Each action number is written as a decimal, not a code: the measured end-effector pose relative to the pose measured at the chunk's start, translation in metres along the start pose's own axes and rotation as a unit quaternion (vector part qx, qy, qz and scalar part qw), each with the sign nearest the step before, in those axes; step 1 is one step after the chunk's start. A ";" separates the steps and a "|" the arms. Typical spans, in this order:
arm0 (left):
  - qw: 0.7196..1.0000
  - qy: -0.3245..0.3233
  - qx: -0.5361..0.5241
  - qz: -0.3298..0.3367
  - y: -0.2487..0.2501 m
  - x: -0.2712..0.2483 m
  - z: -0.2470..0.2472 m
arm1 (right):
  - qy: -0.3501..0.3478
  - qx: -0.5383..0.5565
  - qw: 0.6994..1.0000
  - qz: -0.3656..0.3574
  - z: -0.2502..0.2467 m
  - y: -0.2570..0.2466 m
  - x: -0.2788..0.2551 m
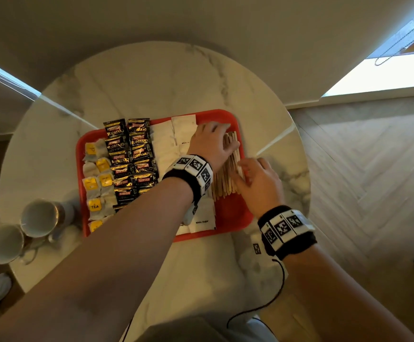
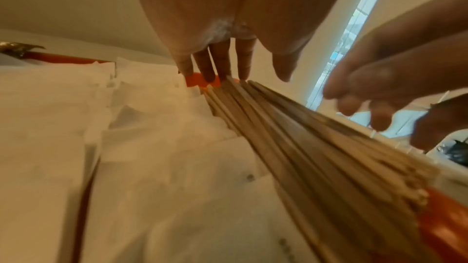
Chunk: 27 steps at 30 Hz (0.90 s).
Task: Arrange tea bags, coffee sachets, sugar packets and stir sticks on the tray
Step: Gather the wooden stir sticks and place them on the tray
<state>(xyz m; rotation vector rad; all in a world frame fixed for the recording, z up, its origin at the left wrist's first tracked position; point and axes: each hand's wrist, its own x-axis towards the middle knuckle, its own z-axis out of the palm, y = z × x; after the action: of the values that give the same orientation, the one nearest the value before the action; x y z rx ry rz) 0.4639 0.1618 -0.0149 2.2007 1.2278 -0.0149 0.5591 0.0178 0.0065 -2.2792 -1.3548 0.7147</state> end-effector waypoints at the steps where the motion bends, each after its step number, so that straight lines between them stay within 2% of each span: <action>1: 1.000 -0.016 0.010 0.002 -0.001 0.002 0.001 | -0.028 -0.008 0.999 -0.021 -0.002 0.001 -0.008; 3: 0.999 -0.029 0.022 0.007 -0.005 0.005 0.003 | -0.139 -0.019 0.989 -0.053 -0.004 0.004 -0.024; 5: 0.999 -0.025 0.025 0.018 -0.006 0.007 0.004 | -0.240 -0.049 0.965 -0.094 0.002 0.007 -0.036; 7: 0.999 -0.025 0.020 0.024 -0.007 0.007 0.004 | -0.272 -0.082 0.948 -0.140 0.013 0.010 -0.043; 9: 0.999 -0.032 0.008 0.020 -0.007 0.008 0.003 | -0.254 -0.088 0.948 -0.171 0.023 0.010 -0.043; 13: 0.999 -0.035 -0.006 0.014 -0.006 0.008 0.002 | -0.215 -0.096 0.955 -0.177 0.027 0.008 -0.034; 19: 0.999 -0.031 -0.016 0.006 -0.011 0.007 0.001 | -0.226 -0.103 0.952 -0.180 0.025 0.010 -0.038; 23: 0.999 -0.019 -0.027 0.005 -0.010 0.005 0.003 | -0.205 -0.094 0.957 -0.181 0.021 0.007 -0.036; 25: 0.999 -0.021 -0.024 0.007 -0.009 0.005 0.004 | -0.166 -0.066 0.968 -0.176 0.015 0.005 -0.038; 27: 0.999 -0.031 -0.016 0.010 -0.009 0.006 0.005 | -0.099 -0.055 0.983 -0.142 0.008 0.006 -0.038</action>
<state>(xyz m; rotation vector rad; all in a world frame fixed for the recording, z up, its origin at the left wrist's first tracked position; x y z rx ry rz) 0.4621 0.1675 -0.0253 2.1684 1.1650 -0.0560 0.5432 -0.0176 0.0059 -2.0743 -1.8087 0.8030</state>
